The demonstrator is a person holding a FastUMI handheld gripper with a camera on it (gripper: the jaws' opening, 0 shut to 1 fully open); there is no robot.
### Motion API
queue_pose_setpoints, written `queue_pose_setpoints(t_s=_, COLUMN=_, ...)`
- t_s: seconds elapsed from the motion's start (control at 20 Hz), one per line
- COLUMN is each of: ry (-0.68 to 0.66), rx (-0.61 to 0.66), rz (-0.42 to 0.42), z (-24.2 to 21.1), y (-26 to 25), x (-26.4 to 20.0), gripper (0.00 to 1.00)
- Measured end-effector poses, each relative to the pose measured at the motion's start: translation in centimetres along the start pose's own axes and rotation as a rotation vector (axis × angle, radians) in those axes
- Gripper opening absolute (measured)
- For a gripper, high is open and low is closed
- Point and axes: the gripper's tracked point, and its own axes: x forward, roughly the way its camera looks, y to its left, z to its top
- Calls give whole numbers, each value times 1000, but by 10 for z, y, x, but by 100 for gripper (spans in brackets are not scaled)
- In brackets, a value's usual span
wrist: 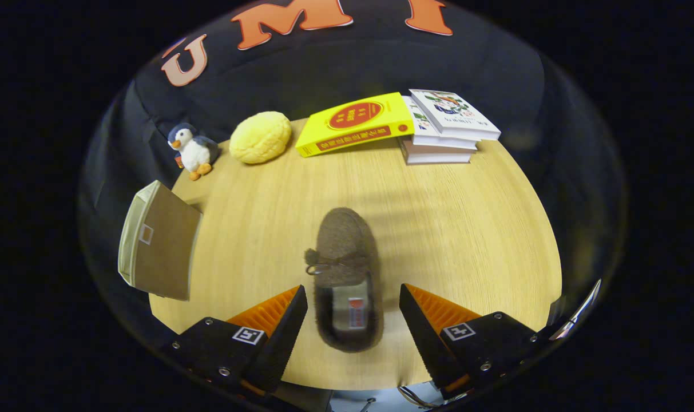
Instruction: Open the storage box then place both shoes into the box .Put the left shoe in first, then the right shoe, with the right side of both shoes facing outward in a uniform manner.
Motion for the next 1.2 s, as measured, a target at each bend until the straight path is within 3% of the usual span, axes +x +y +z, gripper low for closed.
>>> queue_pose_setpoints(t_s=0.3, ry=51, rx=-32, rz=-12, z=-19, y=-27, x=54, gripper=95)
queue_pose_setpoints(t_s=0.7, ry=29, rx=5, rz=31, z=-3, y=-14, x=89, gripper=76)
queue_pose_setpoints(t_s=0.9, ry=53, rx=70, rz=81, z=-6, y=-2, x=90, gripper=48)
queue_pose_setpoints(t_s=0.95, ry=58, rx=88, rz=76, z=-6, y=-3, x=90, gripper=32)
queue_pose_setpoints(t_s=1.0, ry=59, rx=102, rz=70, z=-5, y=-5, x=90, gripper=30)
queue_pose_setpoints(t_s=1.15, ry=48, rx=140, rz=32, z=-1, y=-11, x=86, gripper=10)
queue_pose_setpoints(t_s=1.2, ry=59, rx=156, rz=34, z=-3, y=-9, x=84, gripper=7)
